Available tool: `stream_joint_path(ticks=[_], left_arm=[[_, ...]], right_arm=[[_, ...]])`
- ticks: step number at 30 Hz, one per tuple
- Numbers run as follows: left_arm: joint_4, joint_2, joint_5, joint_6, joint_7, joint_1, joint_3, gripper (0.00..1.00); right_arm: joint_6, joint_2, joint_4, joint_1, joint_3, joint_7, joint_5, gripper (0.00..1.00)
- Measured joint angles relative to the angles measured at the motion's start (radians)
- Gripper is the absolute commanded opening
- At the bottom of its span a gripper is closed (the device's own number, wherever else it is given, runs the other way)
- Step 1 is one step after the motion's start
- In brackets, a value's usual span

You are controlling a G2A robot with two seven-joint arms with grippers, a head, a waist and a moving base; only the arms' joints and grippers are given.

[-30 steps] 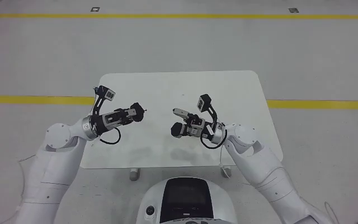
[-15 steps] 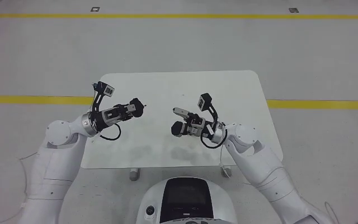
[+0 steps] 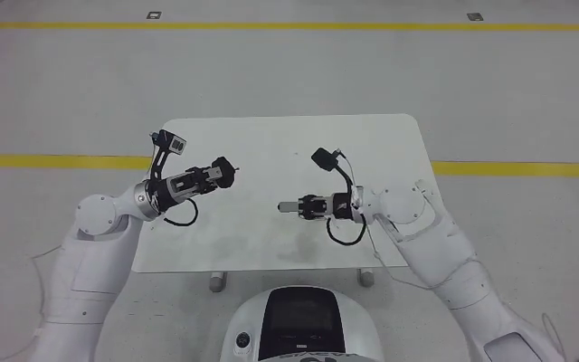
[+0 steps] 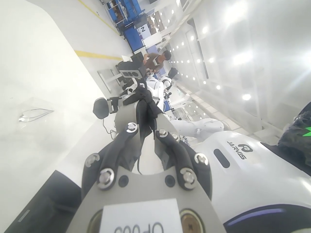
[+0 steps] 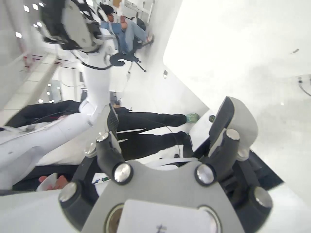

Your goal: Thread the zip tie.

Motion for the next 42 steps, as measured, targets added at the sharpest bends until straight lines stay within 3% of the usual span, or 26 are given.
stream_joint_path(ticks=[5, 8, 13, 18, 21, 29, 32, 42], left_arm=[[-0.001, 0.0, -0.001, 0.0, 0.003, 0.0, 0.001, 0.0], [-0.022, -0.001, 0.008, 0.0, 0.025, 0.001, 0.008, 0.0], [-0.025, 0.004, 0.077, 0.0, 0.021, -0.014, -0.008, 0.0], [-0.018, 0.004, 0.071, 0.0, 0.029, -0.016, -0.023, 0.0], [-0.019, 0.004, 0.056, 0.0, 0.02, -0.014, -0.029, 0.0], [-0.02, 0.003, 0.051, 0.0, 0.016, -0.015, -0.03, 0.0], [-0.02, 0.003, 0.051, 0.0, 0.016, -0.015, -0.03, 0.0], [-0.02, 0.003, 0.051, 0.0, 0.016, -0.015, -0.03, 0.0]], right_arm=[[0.001, 0.0, 0.0, -0.001, 0.002, -0.001, 0.011, 1.0], [0.0, 0.002, -0.004, 0.003, -0.007, -0.003, -0.009, 1.0], [0.011, 0.008, 0.003, 0.074, -0.075, 0.072, -0.259, 1.0], [0.02, -0.007, 0.08, 0.172, -0.17, 0.116, -0.415, 1.0], [-0.001, -0.014, 0.116, 0.203, -0.2, 0.11, -0.435, 1.0], [-0.002, -0.013, 0.112, 0.202, -0.2, 0.108, -0.438, 1.0], [-0.073, -0.016, 0.112, 0.222, -0.232, 0.099, -0.5, 1.0], [-0.295, -0.081, 0.312, 0.39, -0.413, 0.127, -0.556, 1.0]])
